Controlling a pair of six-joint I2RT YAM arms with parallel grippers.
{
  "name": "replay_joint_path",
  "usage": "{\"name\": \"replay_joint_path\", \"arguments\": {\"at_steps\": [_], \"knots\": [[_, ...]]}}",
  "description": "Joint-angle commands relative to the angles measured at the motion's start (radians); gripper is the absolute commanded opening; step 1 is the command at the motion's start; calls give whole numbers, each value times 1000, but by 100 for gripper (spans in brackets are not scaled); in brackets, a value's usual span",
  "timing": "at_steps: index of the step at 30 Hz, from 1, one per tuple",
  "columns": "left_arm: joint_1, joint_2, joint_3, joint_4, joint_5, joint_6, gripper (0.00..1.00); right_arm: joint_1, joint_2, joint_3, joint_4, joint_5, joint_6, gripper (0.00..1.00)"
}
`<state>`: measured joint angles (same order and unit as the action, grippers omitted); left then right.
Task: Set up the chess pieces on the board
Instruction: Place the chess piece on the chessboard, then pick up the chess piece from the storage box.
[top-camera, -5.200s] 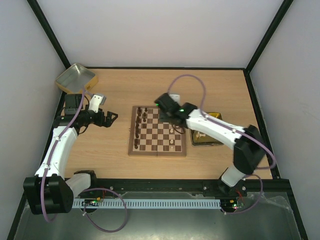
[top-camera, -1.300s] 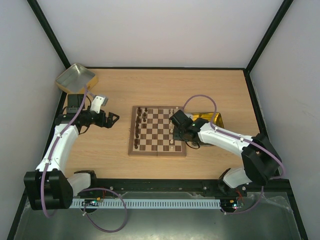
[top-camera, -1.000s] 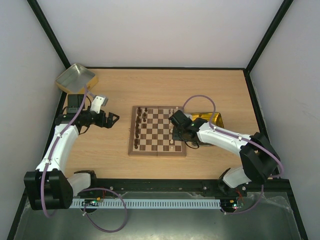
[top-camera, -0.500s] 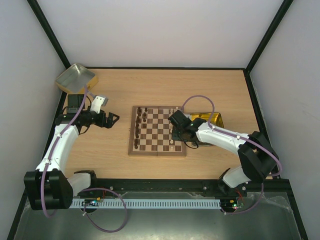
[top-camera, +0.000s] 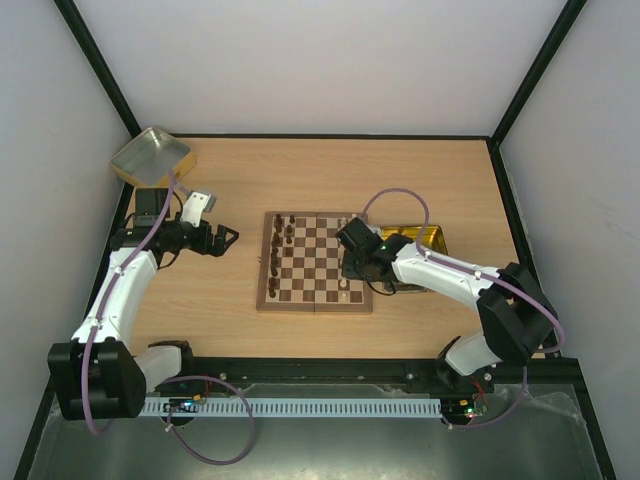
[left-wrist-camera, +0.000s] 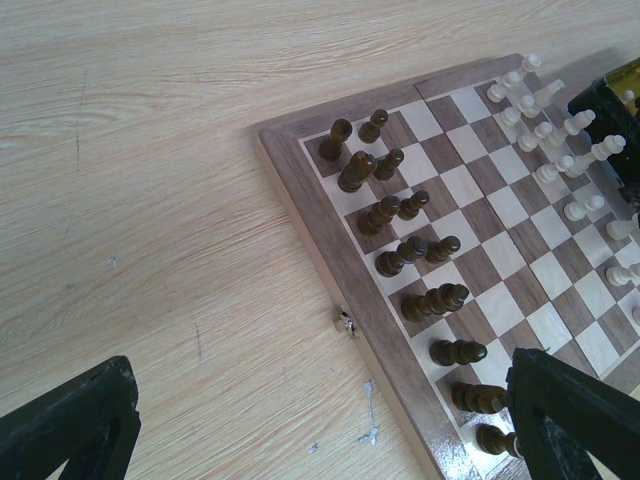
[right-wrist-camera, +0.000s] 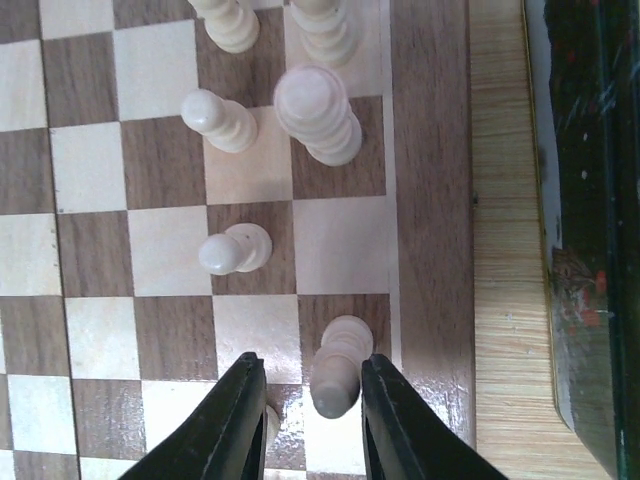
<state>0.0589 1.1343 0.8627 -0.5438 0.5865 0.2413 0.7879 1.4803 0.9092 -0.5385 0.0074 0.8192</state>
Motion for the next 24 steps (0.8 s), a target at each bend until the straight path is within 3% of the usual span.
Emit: {"name": "replay_joint_path", "arguments": {"at_steps": [1,5,9,16,24], "knots": [[-5,1,-11,-6,14,9,99,8,-30,51,-40,31,8,26],[-5,2,-10,-8,14,9,99,8,-62,95,-112,109,-1,34],[-5,-1,-9,-10,16,10,99,-21,-110,113,-199,213,-14,35],[-7,-1,-8,-9,18,9,99,-276,-191,-4,-145,110,-79,34],[-7,4,-10,-10,19,11,99,-436,-76,8,-16,1,-95,32]]}}
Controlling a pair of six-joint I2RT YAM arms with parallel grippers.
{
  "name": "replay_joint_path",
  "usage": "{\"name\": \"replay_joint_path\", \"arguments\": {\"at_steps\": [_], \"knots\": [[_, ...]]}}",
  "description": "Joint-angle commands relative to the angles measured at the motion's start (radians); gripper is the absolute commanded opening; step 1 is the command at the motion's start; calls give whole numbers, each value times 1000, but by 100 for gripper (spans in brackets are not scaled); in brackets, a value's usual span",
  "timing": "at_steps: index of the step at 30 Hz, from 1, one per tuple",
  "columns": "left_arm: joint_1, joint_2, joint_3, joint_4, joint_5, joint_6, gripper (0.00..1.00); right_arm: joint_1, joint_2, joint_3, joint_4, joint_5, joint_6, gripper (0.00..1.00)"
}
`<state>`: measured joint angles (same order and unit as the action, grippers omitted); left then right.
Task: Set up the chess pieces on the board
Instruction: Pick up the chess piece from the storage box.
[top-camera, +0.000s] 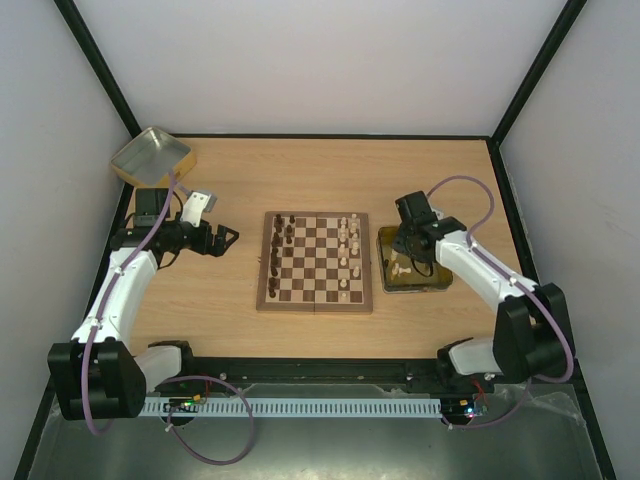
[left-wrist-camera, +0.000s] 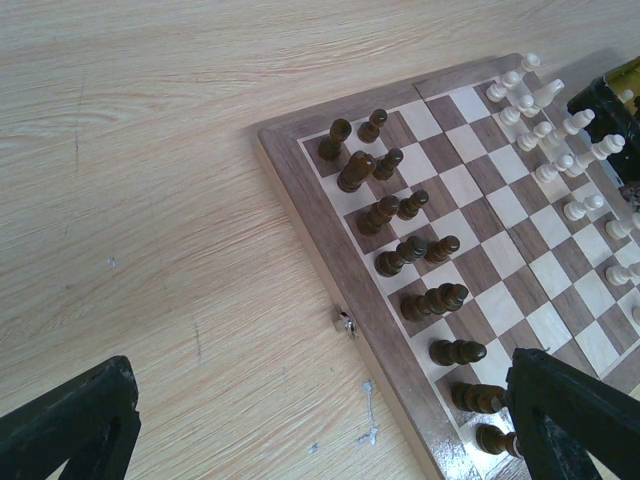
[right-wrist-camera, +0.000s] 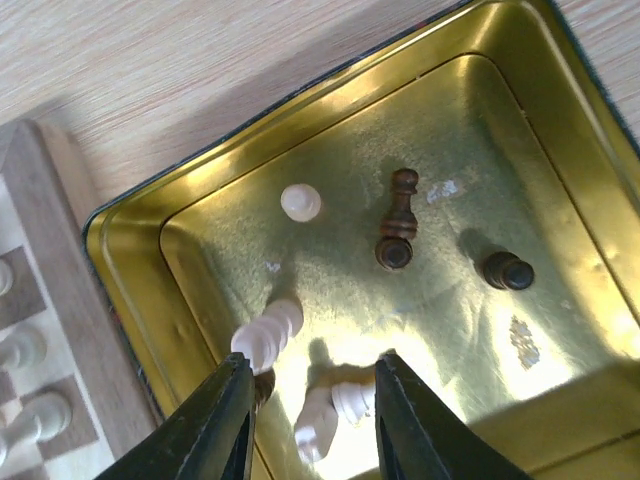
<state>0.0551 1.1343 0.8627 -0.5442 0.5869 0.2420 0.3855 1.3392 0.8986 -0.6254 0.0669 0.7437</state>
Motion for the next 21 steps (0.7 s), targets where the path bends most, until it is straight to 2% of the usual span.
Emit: {"name": "replay_joint_path", "arguments": {"at_steps": [1,12,21], "knots": [[-4,5,-10,-9,18,10,99,-38,82,25,88,-65,-18,31],[-18,16,-10,-7,18,11,99,-85,241,82,169,-70,-7,28],[-27,16,-10,-8,16,13,99,-117,296,103,192,-71,-14,27]]}}
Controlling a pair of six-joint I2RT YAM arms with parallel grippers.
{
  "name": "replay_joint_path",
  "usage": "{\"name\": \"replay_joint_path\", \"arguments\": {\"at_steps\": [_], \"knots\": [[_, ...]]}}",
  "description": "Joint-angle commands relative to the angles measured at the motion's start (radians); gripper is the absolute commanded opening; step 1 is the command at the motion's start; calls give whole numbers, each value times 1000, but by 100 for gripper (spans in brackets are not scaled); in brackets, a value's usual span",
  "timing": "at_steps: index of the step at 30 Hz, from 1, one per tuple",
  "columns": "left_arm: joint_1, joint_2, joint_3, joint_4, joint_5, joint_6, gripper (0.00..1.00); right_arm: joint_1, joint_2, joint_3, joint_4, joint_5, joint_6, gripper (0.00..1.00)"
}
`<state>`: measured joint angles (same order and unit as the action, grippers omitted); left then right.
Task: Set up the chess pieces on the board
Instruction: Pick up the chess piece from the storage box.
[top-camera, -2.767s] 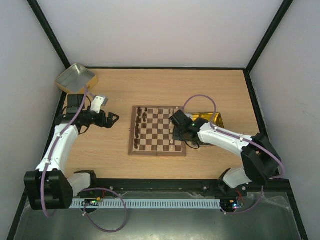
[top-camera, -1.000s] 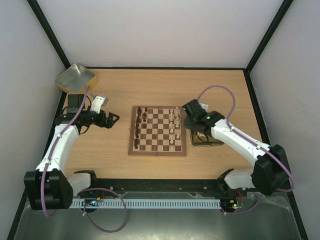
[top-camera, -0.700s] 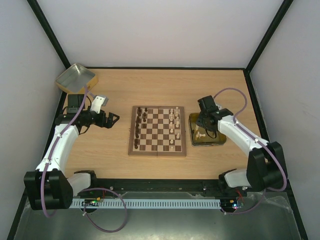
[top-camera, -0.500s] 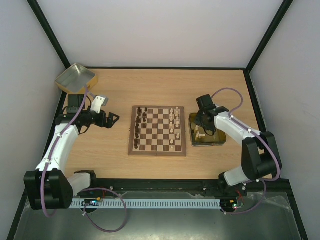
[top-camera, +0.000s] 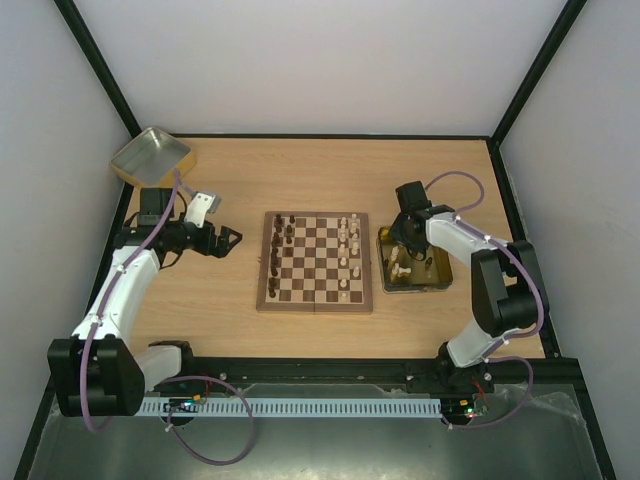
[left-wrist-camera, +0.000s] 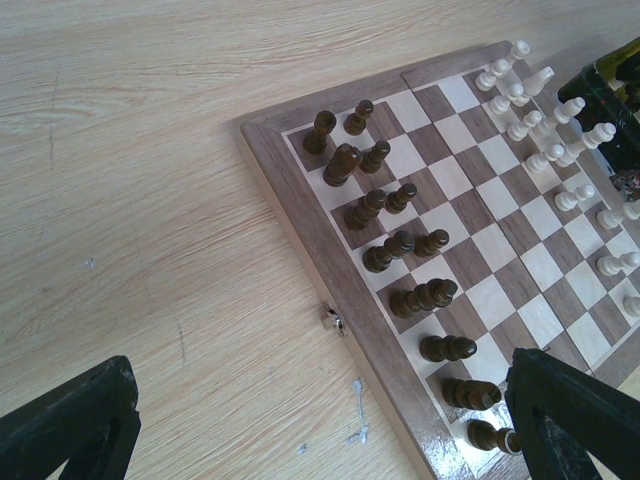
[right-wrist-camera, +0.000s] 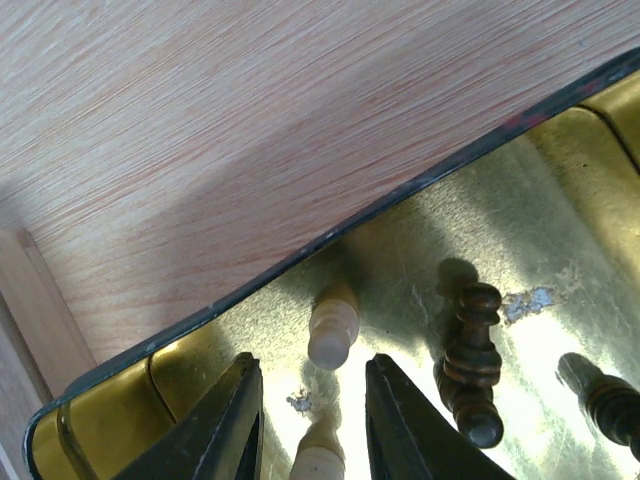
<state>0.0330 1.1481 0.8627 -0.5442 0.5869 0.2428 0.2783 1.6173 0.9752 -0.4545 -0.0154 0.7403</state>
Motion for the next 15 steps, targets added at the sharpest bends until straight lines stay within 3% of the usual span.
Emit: {"name": "replay_joint_path", "arguments": {"at_steps": [1,15], "knots": [[-5,2,-9,-7,16,12,99,-11,21,25,24,12,-10,27],[-13,5,-10,-6,12,10,99,-22,56,20,46,-1,-11,20]]}}
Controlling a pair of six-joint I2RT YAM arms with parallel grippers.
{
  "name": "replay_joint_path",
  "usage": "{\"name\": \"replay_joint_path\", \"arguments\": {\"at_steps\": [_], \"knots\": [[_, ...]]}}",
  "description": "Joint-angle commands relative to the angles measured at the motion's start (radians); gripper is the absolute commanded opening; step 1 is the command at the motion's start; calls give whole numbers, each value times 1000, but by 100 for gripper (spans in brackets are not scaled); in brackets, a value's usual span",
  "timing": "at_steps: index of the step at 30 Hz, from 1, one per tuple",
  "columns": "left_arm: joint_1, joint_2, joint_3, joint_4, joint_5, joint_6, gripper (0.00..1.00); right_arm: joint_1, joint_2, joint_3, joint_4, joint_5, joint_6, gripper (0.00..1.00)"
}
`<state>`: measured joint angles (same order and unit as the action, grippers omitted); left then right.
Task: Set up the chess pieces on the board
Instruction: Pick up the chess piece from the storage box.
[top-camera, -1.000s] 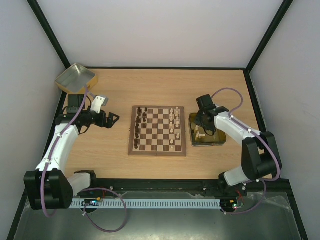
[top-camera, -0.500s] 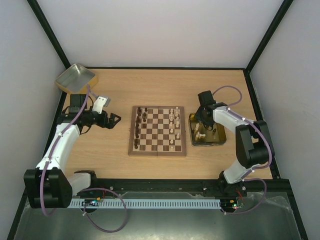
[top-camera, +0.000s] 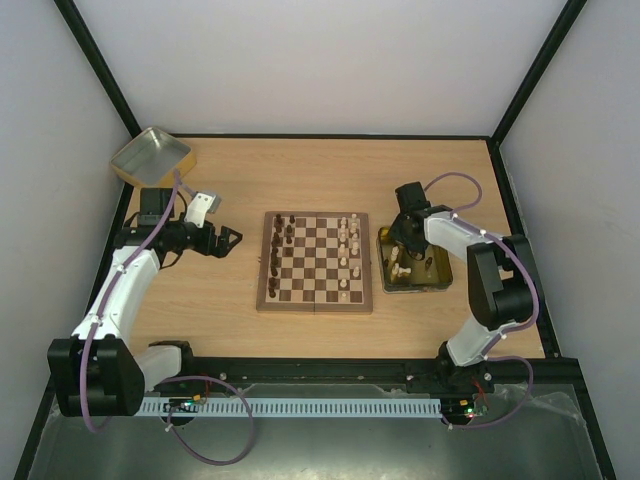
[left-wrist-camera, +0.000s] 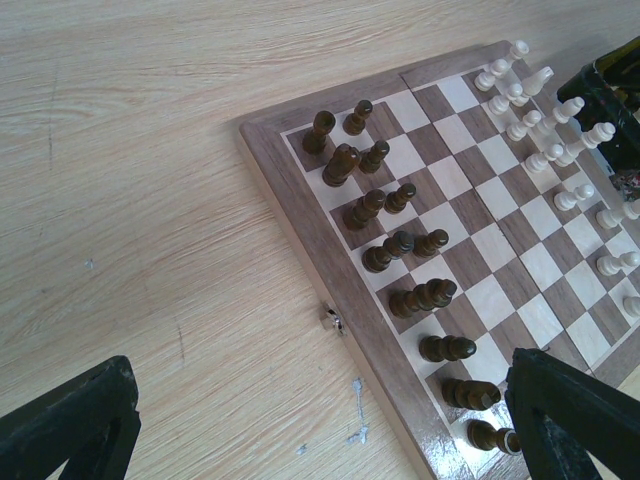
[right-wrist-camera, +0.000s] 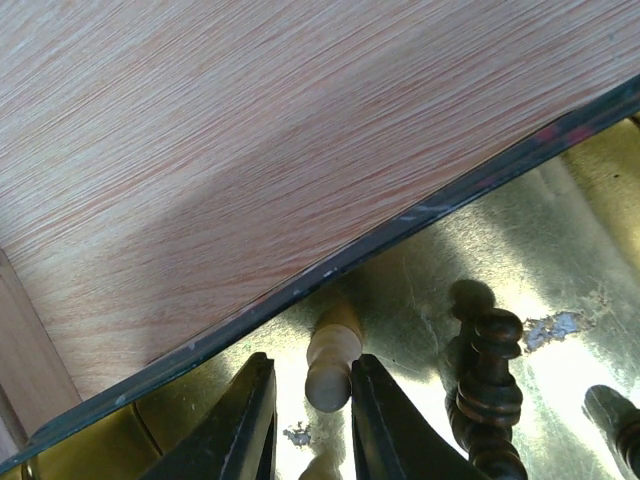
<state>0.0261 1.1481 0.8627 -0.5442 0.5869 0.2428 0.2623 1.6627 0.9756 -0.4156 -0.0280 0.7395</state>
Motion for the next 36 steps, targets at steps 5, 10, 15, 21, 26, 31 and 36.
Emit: {"name": "replay_joint_path", "arguments": {"at_steps": [5,10,15,21,26,31,36], "knots": [[-6,1,-9,-5,10,10,99,-6,8,17,8,15,-11,15],[-6,1,-11,-5,11,10,99,-6,-17,13,-2,36,-16,13],[-7,-4,-10,-6,10,11,99,-7,-11,8,0,53,-19,9],[-6,-7,-10,-6,10,10,99,-5,-1,-12,12,42,-16,9],[-6,-6,-12,-6,10,10,99,-7,-5,-21,18,48,-19,9],[-7,-8,-11,-6,8,10,99,-7,10,-7,7,42,-20,14],[-6,-8,-11,-5,8,10,99,-6,14,-9,9,44,-18,16]]}}
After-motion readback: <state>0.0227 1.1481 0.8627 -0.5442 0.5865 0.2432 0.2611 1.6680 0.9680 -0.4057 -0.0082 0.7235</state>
